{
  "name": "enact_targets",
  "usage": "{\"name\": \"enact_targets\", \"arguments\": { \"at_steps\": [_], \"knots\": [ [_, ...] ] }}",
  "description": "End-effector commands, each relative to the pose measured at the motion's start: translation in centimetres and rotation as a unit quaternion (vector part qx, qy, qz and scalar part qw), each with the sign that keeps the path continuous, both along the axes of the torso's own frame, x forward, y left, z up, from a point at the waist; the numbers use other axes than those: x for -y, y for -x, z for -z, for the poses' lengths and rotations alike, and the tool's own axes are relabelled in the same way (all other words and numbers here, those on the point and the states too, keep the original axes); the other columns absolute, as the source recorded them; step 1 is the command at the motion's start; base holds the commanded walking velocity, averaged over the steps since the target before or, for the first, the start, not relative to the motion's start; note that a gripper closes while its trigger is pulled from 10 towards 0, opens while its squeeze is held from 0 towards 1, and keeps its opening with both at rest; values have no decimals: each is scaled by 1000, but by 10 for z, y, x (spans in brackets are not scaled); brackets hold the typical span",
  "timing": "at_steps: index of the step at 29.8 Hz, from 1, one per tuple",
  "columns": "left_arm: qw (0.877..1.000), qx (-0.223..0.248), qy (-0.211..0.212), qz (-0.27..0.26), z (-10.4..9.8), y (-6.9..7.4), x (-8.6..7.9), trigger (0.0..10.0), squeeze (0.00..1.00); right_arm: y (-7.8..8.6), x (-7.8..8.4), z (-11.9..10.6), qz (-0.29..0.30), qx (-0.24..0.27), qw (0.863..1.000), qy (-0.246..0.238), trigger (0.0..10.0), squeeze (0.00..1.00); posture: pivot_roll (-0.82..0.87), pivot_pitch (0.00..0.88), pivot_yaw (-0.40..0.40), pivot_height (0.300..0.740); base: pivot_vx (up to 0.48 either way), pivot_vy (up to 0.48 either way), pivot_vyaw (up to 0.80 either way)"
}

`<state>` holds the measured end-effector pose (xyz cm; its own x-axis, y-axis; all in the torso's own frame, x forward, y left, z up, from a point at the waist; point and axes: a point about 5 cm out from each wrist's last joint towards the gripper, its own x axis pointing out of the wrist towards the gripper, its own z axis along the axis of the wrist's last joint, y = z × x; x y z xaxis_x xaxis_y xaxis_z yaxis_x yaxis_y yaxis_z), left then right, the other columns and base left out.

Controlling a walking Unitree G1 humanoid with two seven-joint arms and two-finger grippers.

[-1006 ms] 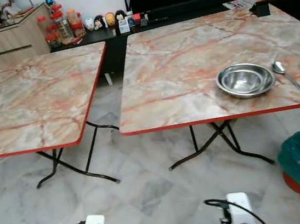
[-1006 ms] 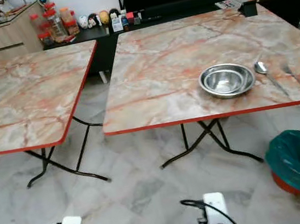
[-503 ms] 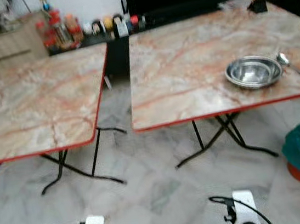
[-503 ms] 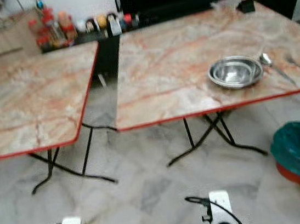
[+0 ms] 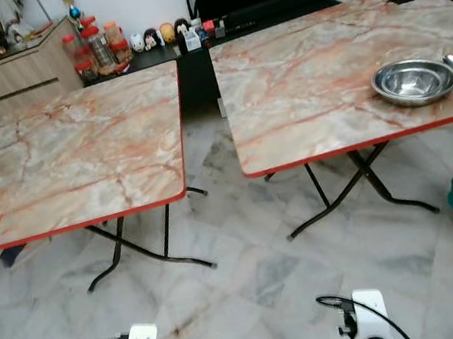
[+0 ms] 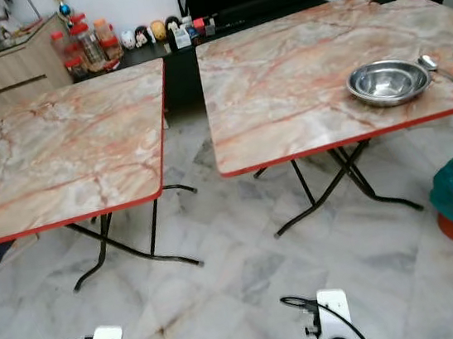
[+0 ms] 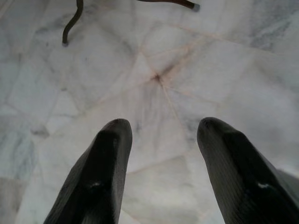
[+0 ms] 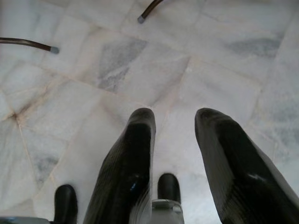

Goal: Setting the table

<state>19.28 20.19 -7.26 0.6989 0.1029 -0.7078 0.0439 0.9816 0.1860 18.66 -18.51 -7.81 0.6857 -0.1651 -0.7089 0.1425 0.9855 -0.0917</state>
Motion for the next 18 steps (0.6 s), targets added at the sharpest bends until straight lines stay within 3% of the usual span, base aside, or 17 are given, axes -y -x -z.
{"name": "enact_targets", "arguments": {
  "at_steps": [1,16,18],
  "knots": [
    [1000,-7,-13,-9,1,5,-11,10000,0,-4,-10,-1,-1,6,1000,-13,10000,0,37,9,131,740,0,480,-800],
    [1000,-7,-12,-11,1,5,-11,10000,0,-7,-9,-3,4,12,1000,-12,10000,0,39,15,130,740,0,480,0],
    [1000,-7,-12,-11,1,5,-11,10000,0,-7,-8,-3,7,12,1000,-14,10000,0,40,14,129,740,0,480,-800]
  ]
}}
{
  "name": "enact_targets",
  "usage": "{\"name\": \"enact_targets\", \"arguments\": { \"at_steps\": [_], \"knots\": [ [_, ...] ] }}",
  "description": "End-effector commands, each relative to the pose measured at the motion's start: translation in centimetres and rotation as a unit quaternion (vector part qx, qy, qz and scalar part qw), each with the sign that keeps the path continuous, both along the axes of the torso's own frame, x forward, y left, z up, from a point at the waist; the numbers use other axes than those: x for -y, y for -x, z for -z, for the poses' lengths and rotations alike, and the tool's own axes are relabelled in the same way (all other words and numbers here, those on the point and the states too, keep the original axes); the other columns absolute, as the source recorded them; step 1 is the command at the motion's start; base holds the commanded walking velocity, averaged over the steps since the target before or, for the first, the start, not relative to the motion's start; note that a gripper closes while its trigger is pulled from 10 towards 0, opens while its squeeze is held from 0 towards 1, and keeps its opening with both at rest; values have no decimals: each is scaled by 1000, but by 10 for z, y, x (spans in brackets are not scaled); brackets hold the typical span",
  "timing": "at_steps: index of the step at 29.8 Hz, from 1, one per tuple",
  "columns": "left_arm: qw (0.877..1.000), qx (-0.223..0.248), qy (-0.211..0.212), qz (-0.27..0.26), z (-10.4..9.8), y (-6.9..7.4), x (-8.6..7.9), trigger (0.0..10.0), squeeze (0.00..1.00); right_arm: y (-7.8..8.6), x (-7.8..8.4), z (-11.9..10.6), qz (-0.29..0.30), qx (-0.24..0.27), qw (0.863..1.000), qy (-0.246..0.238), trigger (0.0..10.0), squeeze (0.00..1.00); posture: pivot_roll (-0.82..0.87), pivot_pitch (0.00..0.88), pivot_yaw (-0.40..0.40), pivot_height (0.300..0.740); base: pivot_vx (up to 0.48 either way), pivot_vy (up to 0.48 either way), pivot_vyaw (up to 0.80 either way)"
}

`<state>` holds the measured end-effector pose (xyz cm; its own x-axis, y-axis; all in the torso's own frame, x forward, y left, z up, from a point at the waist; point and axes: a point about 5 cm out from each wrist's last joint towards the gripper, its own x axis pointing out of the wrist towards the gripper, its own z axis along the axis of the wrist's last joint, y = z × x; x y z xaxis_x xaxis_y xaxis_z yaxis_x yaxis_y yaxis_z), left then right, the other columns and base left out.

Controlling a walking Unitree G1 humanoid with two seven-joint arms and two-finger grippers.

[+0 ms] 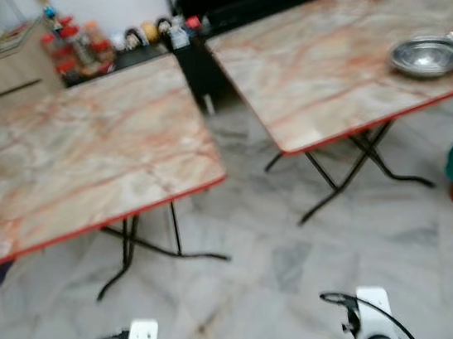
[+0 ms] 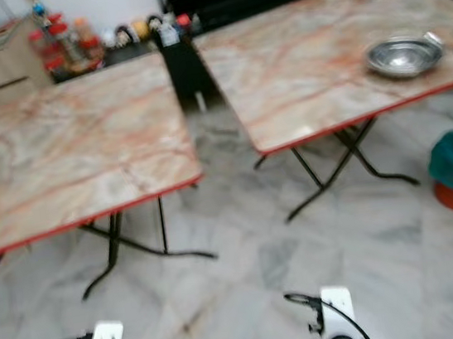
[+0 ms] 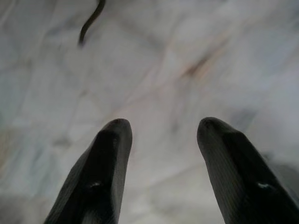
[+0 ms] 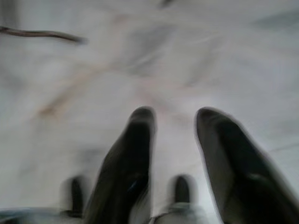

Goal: Setting the table

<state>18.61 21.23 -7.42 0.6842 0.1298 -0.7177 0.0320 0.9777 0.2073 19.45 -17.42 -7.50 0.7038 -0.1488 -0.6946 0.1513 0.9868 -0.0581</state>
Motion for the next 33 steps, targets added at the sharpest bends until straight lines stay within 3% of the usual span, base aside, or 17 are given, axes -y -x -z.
{"name": "enact_targets", "arguments": {
  "at_steps": [1,5,19,33],
  "knots": [
    [1000,2,-1,-3,-1,-2,-1,10000,0,1,3,0,4,-2,1000,2,10000,0,41,12,129,740,0,480,-800],
    [1000,3,-1,-4,-1,-3,0,10000,0,-1,5,-1,6,1,1000,4,10000,0,43,9,127,740,0,480,-705],
    [1000,5,-2,-4,-2,-5,-1,10000,0,-4,5,-3,-1,10,1000,4,10000,0,48,0,128,740,0,480,0],
    [1000,7,-2,-1,-3,-6,0,10000,0,-5,9,-4,6,11,1000,12,10000,0,46,0,126,740,0,480,634]
  ]
}}
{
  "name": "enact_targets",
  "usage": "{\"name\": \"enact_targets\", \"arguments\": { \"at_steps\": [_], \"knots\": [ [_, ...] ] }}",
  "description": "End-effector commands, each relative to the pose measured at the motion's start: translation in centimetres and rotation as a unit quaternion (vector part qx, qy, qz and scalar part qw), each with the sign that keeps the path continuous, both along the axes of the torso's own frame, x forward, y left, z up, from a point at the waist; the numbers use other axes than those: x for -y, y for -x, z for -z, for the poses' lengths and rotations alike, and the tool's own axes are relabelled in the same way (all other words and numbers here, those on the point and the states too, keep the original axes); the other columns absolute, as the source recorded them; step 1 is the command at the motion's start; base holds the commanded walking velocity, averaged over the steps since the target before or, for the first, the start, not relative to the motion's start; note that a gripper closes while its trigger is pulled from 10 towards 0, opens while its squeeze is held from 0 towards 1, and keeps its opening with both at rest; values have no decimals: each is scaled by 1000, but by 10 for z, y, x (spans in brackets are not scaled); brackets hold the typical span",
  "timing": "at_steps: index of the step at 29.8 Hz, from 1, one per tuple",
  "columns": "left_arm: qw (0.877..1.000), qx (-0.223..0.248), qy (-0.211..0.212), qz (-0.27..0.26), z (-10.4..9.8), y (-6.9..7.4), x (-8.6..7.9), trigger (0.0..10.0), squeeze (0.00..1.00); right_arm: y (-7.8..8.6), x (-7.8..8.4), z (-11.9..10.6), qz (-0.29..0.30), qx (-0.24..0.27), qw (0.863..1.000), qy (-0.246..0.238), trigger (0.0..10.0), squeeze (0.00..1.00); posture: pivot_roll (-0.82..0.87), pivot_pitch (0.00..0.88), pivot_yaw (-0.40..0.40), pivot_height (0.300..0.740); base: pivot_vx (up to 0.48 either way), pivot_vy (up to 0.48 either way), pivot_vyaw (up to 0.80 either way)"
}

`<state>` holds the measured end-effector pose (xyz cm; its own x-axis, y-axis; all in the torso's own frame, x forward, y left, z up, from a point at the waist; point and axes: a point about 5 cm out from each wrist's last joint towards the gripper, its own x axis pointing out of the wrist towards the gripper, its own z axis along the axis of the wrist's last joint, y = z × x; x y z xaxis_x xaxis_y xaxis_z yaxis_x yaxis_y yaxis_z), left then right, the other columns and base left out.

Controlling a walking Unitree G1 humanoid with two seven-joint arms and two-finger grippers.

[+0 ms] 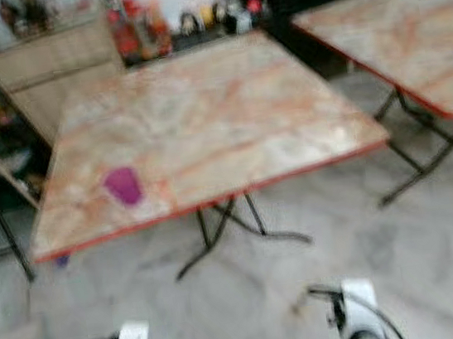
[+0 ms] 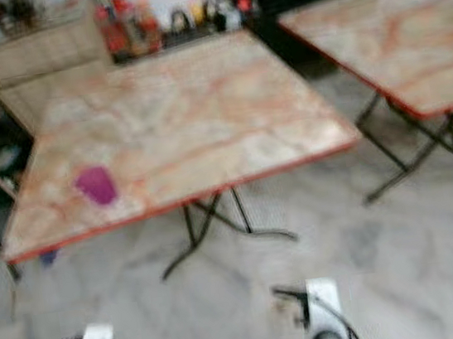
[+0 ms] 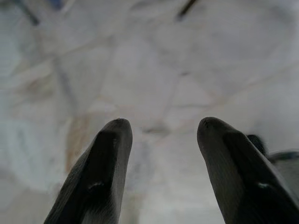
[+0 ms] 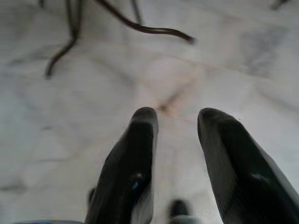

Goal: Setting the table

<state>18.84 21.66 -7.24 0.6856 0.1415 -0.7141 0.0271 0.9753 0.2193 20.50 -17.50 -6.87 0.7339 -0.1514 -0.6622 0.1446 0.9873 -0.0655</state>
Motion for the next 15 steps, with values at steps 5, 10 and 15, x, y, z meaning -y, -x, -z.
{"name": "enact_targets", "arguments": {
  "at_steps": [5,10,15],
  "knots": [
    [1000,7,4,0,-1,-4,5,10000,0,7,9,3,13,-11,1000,6,10000,0,47,0,123,740,0,288,0],
    [1000,8,7,-1,0,-2,6,10000,0,8,10,4,11,-13,1000,7,10000,0,44,4,121,740,0,0,0],
    [1000,7,8,-2,1,-1,7,10000,0,9,11,4,0,-16,1000,12,10000,0,46,6,119,740,0,0,0]
  ]
}}
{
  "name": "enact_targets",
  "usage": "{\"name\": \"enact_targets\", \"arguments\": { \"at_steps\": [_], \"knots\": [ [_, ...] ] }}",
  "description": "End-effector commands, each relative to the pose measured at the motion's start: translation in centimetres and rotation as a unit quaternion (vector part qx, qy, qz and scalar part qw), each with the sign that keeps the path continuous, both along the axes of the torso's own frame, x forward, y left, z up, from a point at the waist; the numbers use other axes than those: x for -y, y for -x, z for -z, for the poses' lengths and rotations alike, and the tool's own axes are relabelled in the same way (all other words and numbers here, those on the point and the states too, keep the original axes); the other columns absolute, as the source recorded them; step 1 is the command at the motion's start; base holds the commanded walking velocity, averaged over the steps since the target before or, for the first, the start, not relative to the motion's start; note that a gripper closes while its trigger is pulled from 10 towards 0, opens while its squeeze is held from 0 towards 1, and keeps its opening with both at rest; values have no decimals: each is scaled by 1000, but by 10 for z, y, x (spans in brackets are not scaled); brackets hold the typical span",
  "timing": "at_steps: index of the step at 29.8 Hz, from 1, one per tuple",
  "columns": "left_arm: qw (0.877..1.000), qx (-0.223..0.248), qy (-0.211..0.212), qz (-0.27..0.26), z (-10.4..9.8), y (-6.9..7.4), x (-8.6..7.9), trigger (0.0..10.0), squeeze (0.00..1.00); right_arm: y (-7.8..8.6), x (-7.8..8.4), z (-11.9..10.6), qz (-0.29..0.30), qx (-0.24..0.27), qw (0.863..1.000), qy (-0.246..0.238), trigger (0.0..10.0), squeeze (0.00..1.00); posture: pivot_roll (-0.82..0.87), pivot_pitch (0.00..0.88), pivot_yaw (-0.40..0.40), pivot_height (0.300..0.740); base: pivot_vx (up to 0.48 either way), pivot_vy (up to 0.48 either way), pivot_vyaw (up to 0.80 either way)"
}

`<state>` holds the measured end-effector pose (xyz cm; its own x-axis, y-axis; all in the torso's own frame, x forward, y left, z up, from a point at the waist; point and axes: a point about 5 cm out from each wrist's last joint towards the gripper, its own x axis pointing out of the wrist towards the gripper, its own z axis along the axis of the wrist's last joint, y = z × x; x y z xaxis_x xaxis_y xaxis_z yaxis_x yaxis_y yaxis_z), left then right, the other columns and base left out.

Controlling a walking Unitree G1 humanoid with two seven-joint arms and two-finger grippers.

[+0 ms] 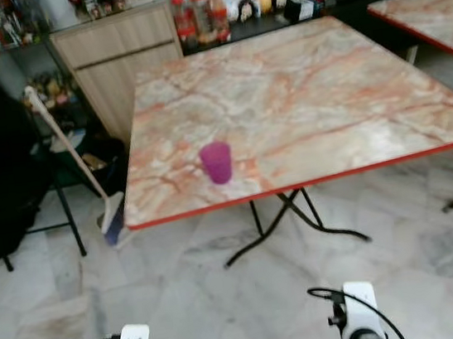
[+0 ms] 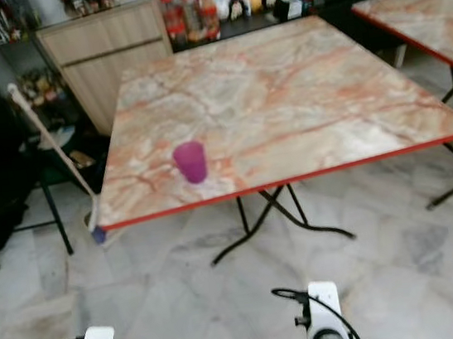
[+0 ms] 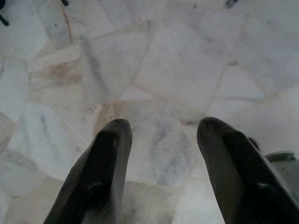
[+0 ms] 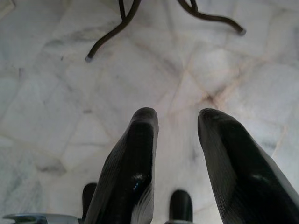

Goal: Setting the table

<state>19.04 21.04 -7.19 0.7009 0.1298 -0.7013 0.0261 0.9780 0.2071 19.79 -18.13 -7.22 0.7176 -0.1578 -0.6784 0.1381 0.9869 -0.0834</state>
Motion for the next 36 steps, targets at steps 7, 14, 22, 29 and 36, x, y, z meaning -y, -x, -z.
{"name": "enact_targets", "arguments": {
  "at_steps": [7,14,22,29,36],
  "knots": [
    [1000,-8,6,-6,2,2,3,10000,0,2,7,1,4,-5,1000,6,10000,0,32,0,102,740,0,0,557],
    [1000,-3,19,-10,1,-5,13,10000,0,-3,9,-3,-22,-2,1000,13,10000,0,23,0,55,740,0,0,0],
    [1000,-3,24,-3,1,-6,20,10000,0,-9,11,-6,-31,3,999,11,10000,0,22,0,45,740,0,0,0],
    [1000,-9,16,2,3,-1,15,10000,0,-8,7,-4,-35,-1,999,10,10000,0,21,0,54,740,0,0,0],
    [1000,-11,8,5,2,-1,10,10000,0,0,6,0,-38,-14,999,12,10000,0,21,0,60,740,40,0,0]
  ]
}}
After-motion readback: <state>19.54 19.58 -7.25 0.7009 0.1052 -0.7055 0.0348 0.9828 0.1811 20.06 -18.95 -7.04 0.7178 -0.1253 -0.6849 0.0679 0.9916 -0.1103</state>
